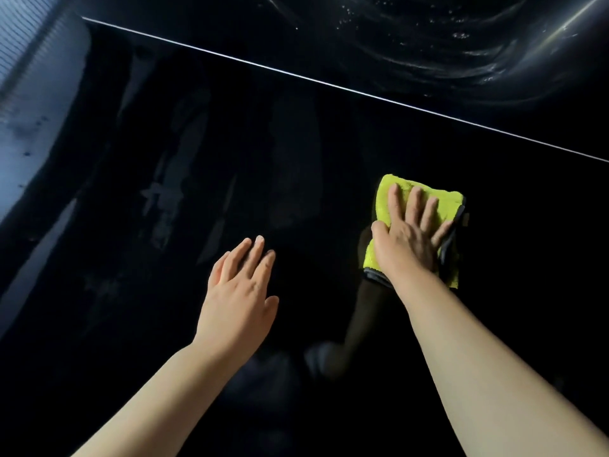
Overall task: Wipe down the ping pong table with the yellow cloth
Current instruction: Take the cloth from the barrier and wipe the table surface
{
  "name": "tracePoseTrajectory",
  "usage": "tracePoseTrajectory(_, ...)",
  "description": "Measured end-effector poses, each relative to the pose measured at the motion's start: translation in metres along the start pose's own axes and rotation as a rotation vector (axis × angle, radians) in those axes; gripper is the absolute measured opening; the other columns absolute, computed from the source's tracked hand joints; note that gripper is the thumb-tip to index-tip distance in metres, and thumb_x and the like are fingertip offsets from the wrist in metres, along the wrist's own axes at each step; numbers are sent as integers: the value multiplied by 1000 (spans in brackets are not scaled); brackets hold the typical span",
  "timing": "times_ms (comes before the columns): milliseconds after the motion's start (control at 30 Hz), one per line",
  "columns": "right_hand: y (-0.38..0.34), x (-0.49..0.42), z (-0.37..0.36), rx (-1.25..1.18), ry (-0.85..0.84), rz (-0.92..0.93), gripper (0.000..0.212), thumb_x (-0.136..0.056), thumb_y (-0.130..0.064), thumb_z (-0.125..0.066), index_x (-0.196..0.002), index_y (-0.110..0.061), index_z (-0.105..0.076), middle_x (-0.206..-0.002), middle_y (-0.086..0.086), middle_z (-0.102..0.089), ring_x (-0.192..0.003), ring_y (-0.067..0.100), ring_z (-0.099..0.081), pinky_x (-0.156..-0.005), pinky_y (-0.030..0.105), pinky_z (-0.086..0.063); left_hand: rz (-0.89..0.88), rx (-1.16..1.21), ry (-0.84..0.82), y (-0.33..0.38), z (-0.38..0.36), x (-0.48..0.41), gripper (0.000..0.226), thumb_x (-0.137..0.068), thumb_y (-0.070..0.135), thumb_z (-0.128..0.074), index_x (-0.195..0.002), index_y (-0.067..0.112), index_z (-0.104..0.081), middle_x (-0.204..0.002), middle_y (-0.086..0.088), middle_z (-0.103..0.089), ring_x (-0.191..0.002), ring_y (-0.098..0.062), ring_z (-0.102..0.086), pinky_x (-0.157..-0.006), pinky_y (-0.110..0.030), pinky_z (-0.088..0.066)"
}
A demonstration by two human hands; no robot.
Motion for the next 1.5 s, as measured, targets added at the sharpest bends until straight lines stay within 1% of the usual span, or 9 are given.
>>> tracePoseTrajectory(133, -87, 44, -16, 58, -43, 262, 71, -97, -42, -29, -151, -37, 18, -160, 2, 25, -145, 30, 26, -113, 61, 15, 91, -6, 14, -38, 13, 20, 82, -65, 25, -80, -137, 7, -46, -145, -12, -40, -136, -25, -26, -108, -35, -11)
tracePoseTrajectory(267, -164, 93, -33, 89, -74, 453, 71, -97, -44, -26, -143, -37, 27, -157, 5, 30, -144, 33, 28, -111, 64, 14, 179, -26, 40, -89, 29, 47, 78, -69, 25, -79, -138, 9, -45, -146, -11, -39, -137, -26, -26, -109, -38, -16)
tracePoseTrajectory(433, -247, 151, -48, 89, -107, 652, 71, -96, -45, -28, -151, -37, 17, -157, 5, 30, -144, 33, 27, -109, 64, 17, 335, -18, 38, -151, 46, 89, 73, -76, 24, -74, -140, 12, -43, -150, -9, -32, -140, -26, -22, -112, -43, -17)
tracePoseTrajectory(633, -312, 215, -69, 136, -146, 835, 74, -98, -50, -30, -149, -36, 21, -156, 5, 33, -142, 32, 33, -108, 63, 18, 413, -46, 7, -194, 48, 127, 75, -72, 21, -77, -139, 14, -45, -148, -12, -36, -139, -29, -25, -111, -45, -19)
tracePoseTrajectory(800, -307, 210, -65, 133, -130, 883, 72, -98, -50, -31, -150, -38, 17, -159, 1, 26, -145, 30, 26, -111, 61, 16, 408, -47, -30, -189, 45, 119, 77, -77, 25, -72, -144, 18, -36, -152, -4, -30, -142, -25, -19, -114, -42, -13)
tracePoseTrajectory(933, -287, 181, -52, 95, -94, 900, 71, -97, -49, -36, -153, -40, 7, -162, -3, 18, -148, 26, 20, -114, 57, 16, 335, -57, -14, -159, 46, 79, 75, -78, 27, -70, -144, 17, -37, -149, -1, -35, -141, -26, -23, -114, -42, -15)
tracePoseTrajectory(1067, -238, 117, -34, 61, -35, 759, 68, -97, -49, -34, -153, -42, 6, -162, -5, 17, -148, 24, 18, -116, 55, 15, 253, -44, -2, -113, 44, 31, 72, -82, 30, -65, -146, 17, -33, -151, 0, -31, -143, -23, -17, -115, -39, -10)
tracePoseTrajectory(1300, -140, 5, -3, 10, 36, 513, 65, -97, -46, -32, -152, -44, 2, -163, -6, 12, -149, 21, 14, -117, 53, 13, 80, -4, 26, -15, 32, -46, 72, -81, 29, -65, -145, 17, -35, -151, -1, -33, -143, -24, -18, -115, -39, -9)
tracePoseTrajectory(1500, -43, -64, 21, -16, 44, 290, 64, -98, -44, -30, -152, -46, 3, -163, -8, 11, -149, 19, 14, -118, 51, 13, -8, 18, 23, 41, 21, -79, 71, -88, 33, -55, -149, 23, -21, -156, 5, -18, -145, -18, -3, -115, -35, 3)
Point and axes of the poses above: each hand's wrist, its own x-axis away from the middle knuckle, its own z-axis out of the back of the hand, y = z × x, the point moved 8 cm from there along -x, towards the middle knuckle
